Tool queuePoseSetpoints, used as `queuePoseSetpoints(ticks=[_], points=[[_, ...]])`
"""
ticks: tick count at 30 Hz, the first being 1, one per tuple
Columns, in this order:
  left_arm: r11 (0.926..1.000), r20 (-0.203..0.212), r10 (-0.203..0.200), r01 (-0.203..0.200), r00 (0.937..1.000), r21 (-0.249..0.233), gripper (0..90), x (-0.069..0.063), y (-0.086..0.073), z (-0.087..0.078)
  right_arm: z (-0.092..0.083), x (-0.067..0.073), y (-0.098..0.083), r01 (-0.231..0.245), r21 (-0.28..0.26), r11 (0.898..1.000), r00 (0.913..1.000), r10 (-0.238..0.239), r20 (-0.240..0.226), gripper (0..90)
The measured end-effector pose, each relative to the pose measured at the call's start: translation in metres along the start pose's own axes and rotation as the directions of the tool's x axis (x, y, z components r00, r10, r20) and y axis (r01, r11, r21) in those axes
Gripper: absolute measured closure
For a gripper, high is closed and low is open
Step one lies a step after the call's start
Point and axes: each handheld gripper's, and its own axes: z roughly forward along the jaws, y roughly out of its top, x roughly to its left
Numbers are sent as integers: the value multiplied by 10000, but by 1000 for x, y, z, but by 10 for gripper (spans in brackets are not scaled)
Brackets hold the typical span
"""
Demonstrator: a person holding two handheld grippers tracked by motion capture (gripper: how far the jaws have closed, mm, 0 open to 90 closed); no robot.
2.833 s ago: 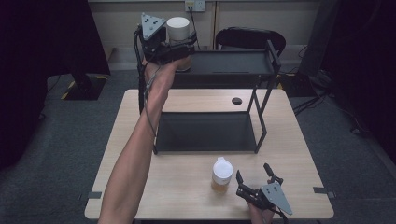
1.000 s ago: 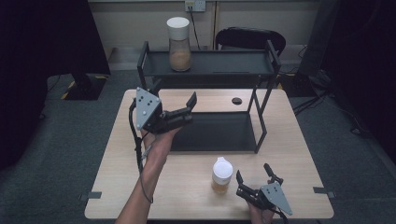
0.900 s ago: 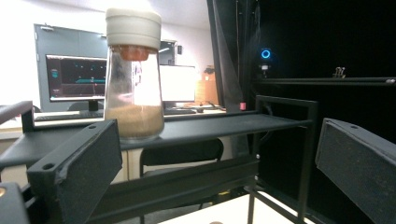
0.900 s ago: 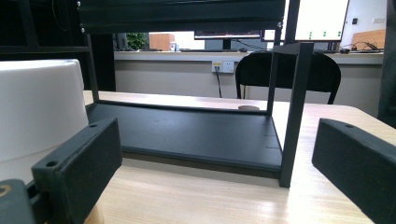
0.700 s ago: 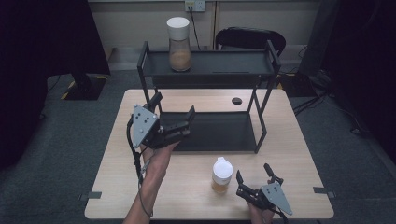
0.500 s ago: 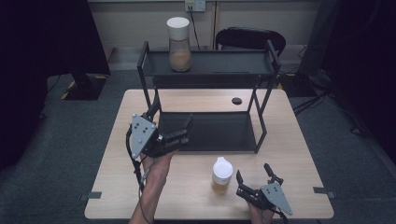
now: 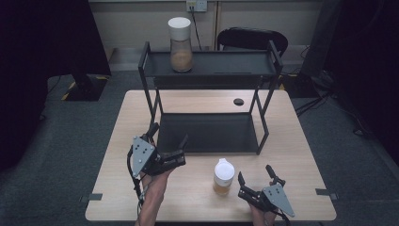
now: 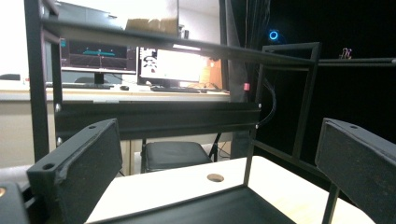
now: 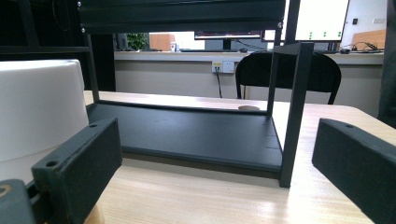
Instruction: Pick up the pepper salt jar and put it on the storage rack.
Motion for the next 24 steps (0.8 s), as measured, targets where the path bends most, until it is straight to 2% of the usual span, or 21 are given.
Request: queuePoseSetpoints(ticks=[4, 6, 8, 11, 13, 15, 16, 18, 21, 24], points=[[9999, -154, 20, -18, 9999, 115, 0, 1, -16, -9, 0, 0, 0, 1, -3, 10000, 10000, -1, -19, 3], [9999, -460, 80, -74, 9989, 122, 0, 0, -24, -15, 0, 0, 0, 3, 5, 10000, 10000, -3, -13, 3], [9997, -563, -200, 206, 9982, 101, 0, 5, -33, -20, 0, 0, 0, -1, 1, 10000, 10000, 1, -6, 3], [9994, -897, -95, 125, 9959, 328, 0, 7, -43, -25, 0, 0, 0, 3, 9, 10000, 10000, -3, 2, 3], [9986, -935, -188, 234, 9954, 482, 0, 10, -47, -26, 0, 0, 0, 4, 5, 10000, 10000, -4, 3, 3], [9988, -1011, 153, -104, 9948, 487, 13, 10, -55, -27, 0, 0, 0, 5, 11, 10000, 10000, -5, 10, 3], [9983, -1062, 164, -104, 9942, 571, 14, 10, -58, -27, 0, 0, 0, 4, 10, 10000, 10000, -4, 11, 3], [9971, -1093, -110, 192, 9939, 737, 6, 13, -63, -26, 0, 0, 0, 3, 7, 10000, 10000, -3, 26, 3], [9961, -1201, -25, 130, 9928, 867, 3, 13, -72, -27, 0, 1, 0, 8, 8, 10000, 10000, -8, 32, 3], [9971, -1241, -19, 113, 9923, 752, 3, 12, -84, -31, 0, 1, 0, 7, 12, 10000, 10000, -7, 33, 3]])
